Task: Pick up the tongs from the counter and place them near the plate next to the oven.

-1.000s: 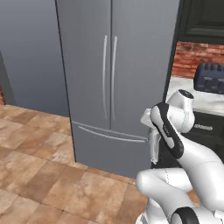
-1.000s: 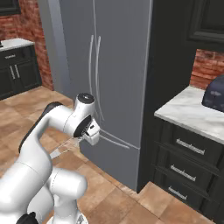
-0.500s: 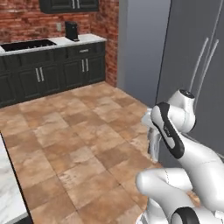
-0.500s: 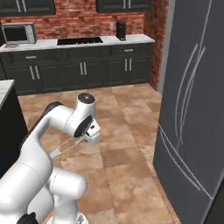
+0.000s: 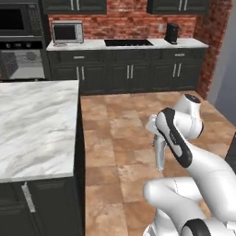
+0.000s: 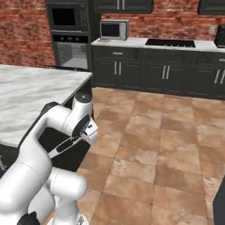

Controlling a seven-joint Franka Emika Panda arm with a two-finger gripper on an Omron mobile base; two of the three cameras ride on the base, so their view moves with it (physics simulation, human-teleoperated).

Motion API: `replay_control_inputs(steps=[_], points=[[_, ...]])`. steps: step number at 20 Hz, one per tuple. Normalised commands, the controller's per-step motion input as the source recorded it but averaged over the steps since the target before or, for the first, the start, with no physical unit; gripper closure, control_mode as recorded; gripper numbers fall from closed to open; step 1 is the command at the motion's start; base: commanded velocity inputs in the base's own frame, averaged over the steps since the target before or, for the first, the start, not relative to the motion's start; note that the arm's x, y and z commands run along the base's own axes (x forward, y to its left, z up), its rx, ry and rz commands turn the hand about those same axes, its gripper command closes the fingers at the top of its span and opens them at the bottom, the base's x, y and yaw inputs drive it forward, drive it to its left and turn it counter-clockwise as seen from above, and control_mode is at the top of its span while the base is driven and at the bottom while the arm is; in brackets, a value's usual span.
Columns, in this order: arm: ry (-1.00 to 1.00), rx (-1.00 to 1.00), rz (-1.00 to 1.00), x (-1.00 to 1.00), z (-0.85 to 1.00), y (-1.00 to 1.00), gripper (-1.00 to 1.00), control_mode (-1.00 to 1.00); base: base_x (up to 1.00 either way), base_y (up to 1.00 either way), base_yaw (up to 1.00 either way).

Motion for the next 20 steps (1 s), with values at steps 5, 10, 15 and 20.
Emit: replay_control_inputs(steps=[5, 10, 15, 20], points=[[0.0, 0.0, 0.0, 0.0, 0.0, 0.0, 1.0, 1.0, 0.41, 0.0, 0.47], [0.0, 0.0, 0.0, 0.0, 0.0, 0.0, 1.0, 1.0, 0.18, 0.08, 0.52], [0.0, 0.0, 0.0, 0.0, 0.0, 0.0, 1.0, 1.0, 0.04, 0.0, 0.75], [0.0, 0.0, 0.0, 0.0, 0.0, 0.0, 1.0, 1.0, 0.18, -0.02, 0.46]])
